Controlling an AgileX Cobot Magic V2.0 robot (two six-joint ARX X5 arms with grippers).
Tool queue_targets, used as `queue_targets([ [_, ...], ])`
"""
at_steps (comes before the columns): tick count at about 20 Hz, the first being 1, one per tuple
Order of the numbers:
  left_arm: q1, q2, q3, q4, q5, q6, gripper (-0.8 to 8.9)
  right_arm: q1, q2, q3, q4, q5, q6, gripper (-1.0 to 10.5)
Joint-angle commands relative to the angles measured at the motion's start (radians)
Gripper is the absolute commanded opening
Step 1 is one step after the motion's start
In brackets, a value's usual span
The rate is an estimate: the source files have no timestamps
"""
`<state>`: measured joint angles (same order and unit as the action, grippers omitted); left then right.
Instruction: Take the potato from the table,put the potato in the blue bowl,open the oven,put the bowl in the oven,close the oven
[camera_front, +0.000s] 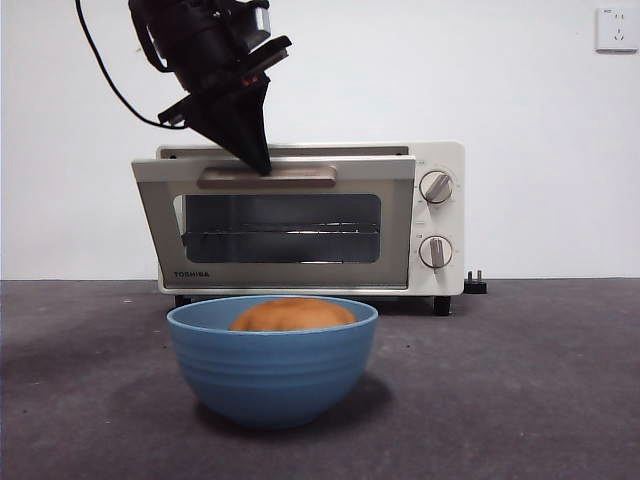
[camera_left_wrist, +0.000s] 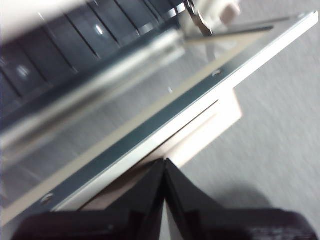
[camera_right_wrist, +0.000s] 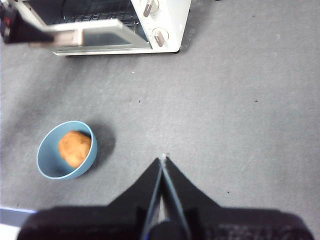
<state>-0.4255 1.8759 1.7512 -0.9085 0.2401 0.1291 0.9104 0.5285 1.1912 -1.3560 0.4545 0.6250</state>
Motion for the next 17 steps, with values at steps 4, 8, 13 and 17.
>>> queue_targets([
  [4, 0.005, 0.05, -0.082, 0.026, -0.059, -0.014, -0.06, 0.002, -0.003, -0.002, -0.021, 0.021, 0.003, -0.1],
  [8, 0.005, 0.05, -0.102, 0.035, -0.062, -0.018, -0.06, 0.002, -0.003, -0.002, -0.021, 0.032, -0.002, -0.1],
  [13, 0.003, 0.046, -0.179, 0.069, -0.072, -0.023, -0.06, 0.002, -0.003, -0.002, -0.021, 0.041, -0.008, -0.1],
  [17, -0.003, 0.009, -0.291, 0.151, -0.077, -0.045, -0.06, 0.002, -0.003, -0.002, -0.021, 0.045, -0.008, -0.1],
])
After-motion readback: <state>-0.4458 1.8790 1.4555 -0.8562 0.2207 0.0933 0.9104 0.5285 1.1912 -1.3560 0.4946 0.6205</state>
